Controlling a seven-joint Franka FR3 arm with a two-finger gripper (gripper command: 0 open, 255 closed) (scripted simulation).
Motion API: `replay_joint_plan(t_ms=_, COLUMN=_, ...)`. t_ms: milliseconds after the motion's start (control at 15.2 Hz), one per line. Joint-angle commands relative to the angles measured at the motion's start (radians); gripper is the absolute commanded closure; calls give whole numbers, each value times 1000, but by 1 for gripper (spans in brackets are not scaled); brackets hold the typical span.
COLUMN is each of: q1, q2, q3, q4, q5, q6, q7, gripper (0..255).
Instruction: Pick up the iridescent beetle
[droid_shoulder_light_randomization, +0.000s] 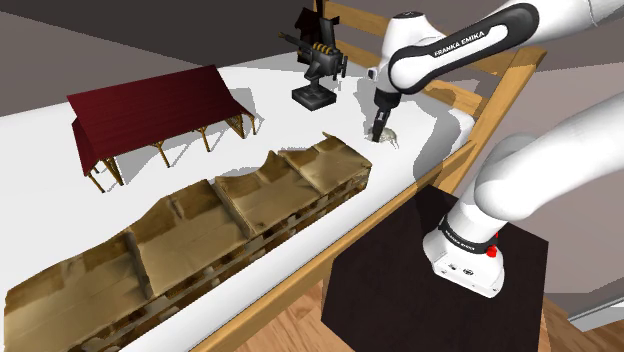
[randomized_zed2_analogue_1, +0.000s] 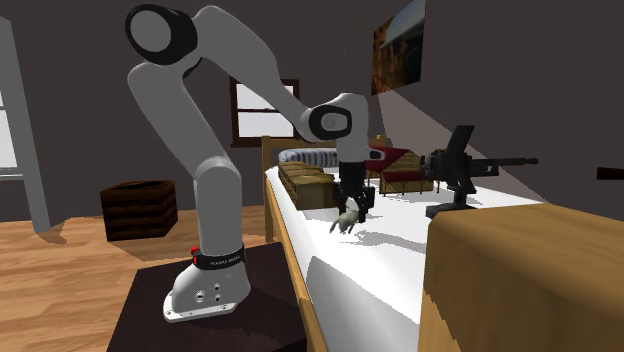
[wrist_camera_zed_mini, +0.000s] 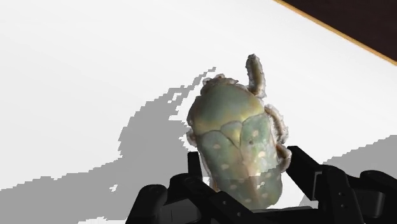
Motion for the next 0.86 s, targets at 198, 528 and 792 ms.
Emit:
replay_joint_plan(t_ms=198, q1=1, q2=-43, q3=10, q4=40, q5=7, q6=-83, q7=-3, gripper=255)
replay_joint_plan(t_ms=528, q1=3, q2=-77, q3=20, q4=86, q5=15, q6=-163, q7=-7, gripper=255)
replay_joint_plan(t_ms=792, q1=4, q2=-89, q3=24, q4=107, q5=18, q6=-196, q7=-9, gripper=255)
